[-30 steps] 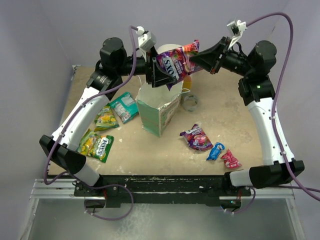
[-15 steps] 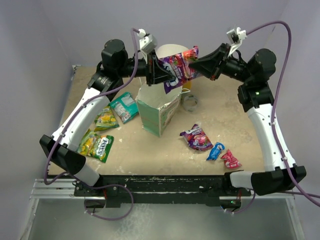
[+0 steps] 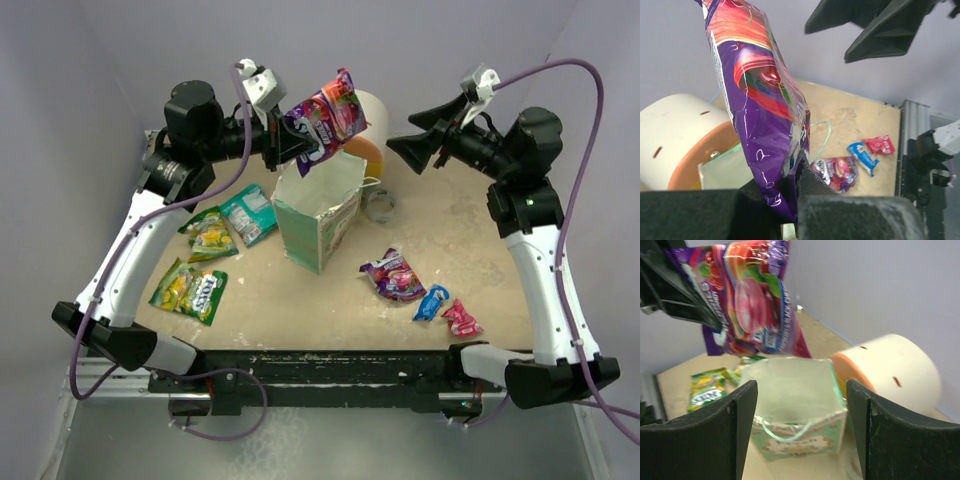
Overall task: Place the snacks into the paper bag
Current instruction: Place the snack in the paper bag.
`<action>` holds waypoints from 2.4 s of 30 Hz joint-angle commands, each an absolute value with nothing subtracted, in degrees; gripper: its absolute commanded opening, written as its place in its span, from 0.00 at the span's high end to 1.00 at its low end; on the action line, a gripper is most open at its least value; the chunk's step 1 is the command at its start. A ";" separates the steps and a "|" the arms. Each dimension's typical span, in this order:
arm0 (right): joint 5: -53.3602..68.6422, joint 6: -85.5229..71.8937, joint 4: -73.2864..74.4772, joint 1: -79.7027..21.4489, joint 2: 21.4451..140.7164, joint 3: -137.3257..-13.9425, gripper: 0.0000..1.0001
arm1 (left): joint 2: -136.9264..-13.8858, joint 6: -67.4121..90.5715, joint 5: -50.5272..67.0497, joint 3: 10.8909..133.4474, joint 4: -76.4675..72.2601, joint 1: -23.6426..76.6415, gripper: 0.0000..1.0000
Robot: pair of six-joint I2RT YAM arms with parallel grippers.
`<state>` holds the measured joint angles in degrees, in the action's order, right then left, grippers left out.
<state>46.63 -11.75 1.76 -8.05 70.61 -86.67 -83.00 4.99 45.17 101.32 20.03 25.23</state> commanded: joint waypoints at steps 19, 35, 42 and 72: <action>17.89 12.97 24.06 -4.95 56.15 -74.33 0.23 | -93.78 -17.87 28.84 116.65 52.36 25.84 1.00; 20.42 11.75 22.95 1.10 52.67 -69.46 0.22 | -102.38 -21.24 24.34 123.76 59.13 28.70 1.00; 20.74 11.59 22.70 1.65 51.66 -68.70 0.22 | -104.89 -23.20 20.75 123.76 60.10 29.59 1.00; 21.80 16.60 25.49 2.46 53.44 -65.66 0.20 | -96.07 -23.86 16.41 106.27 47.62 31.25 1.00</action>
